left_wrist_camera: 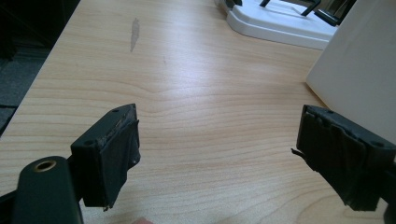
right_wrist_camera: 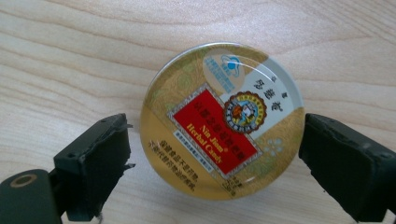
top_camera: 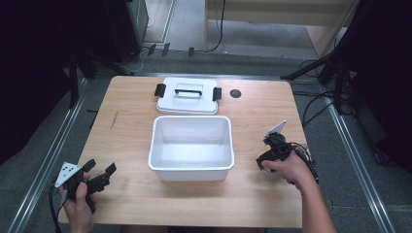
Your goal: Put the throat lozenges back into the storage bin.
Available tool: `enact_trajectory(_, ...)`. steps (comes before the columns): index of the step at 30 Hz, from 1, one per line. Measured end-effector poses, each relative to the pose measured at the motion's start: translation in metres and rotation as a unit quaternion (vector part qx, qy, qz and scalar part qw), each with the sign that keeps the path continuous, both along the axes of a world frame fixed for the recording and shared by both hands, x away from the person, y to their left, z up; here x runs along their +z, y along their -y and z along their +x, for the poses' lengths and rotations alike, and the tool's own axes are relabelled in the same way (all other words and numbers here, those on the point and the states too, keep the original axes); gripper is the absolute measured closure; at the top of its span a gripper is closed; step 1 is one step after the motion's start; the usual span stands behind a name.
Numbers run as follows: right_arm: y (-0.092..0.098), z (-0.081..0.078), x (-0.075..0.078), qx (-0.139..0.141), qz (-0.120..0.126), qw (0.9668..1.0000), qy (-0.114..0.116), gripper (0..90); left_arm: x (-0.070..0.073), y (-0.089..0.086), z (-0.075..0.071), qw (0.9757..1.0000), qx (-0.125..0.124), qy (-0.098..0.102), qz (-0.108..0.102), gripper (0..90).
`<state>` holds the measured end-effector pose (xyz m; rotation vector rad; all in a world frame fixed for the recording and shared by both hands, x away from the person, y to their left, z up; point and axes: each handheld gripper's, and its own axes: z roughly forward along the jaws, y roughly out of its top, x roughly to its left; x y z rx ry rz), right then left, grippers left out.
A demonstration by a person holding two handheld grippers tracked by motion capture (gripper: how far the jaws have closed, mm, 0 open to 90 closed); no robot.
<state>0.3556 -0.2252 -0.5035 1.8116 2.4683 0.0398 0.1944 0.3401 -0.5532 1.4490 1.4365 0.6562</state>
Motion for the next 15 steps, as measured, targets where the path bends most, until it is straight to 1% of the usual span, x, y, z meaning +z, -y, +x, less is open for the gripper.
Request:
enact_trajectory(3, -0.0021, 0.0017, -0.0032, 0.000, -0.004, 1.0000, -0.005, 10.9, -0.0001, 0.0001, 0.0002, 1.0000, 0.000, 0.000, -0.001, 13.9)
enact_trajectory(5, -0.0045, 0.0031, -0.0061, -0.002, -0.013, 0.9999, -0.007, 14.2, -0.0001, 0.0000, 0.0003, 1.0000, 0.000, -0.001, -0.001, 13.9)
enact_trajectory(6, -0.0045, 0.0031, -0.0061, -0.002, -0.013, 0.9999, -0.007, 14.2, -0.0001, 0.0000, 0.0003, 1.0000, -0.001, -0.001, -0.001, 13.9)
enact_trajectory(8, -0.0046, 0.0039, -0.0059, -0.003, -0.015, 0.9999, -0.004, 20.3, -0.0002, 0.0000, 0.0004, 1.0000, 0.000, 0.000, -0.002, 13.9)
enact_trajectory(9, -0.0044, 0.0038, -0.0049, 0.003, -0.010, 0.9999, 0.001, 20.6, -0.0002, 0.0000, 0.0004, 1.0000, 0.000, 0.000, -0.002, 13.9)
enact_trajectory(12, -0.0051, 0.0028, -0.0025, 0.012, 0.007, 0.9999, -0.004, 20.8, -0.0001, 0.0000, 0.0005, 1.0000, 0.000, -0.001, -0.002, 13.9)
enact_trajectory(13, -0.0054, 0.0020, 0.0000, 0.018, 0.012, 0.9998, -0.001, 20.8, -0.0001, 0.0000, 0.0006, 1.0000, 0.000, -0.001, -0.001, 13.9)
enact_trajectory(15, -0.0054, 0.0018, 0.0016, 0.018, 0.011, 0.9998, 0.000, 20.8, 0.0000, 0.0001, 0.0005, 1.0000, -0.001, -0.002, -0.001, 13.9)
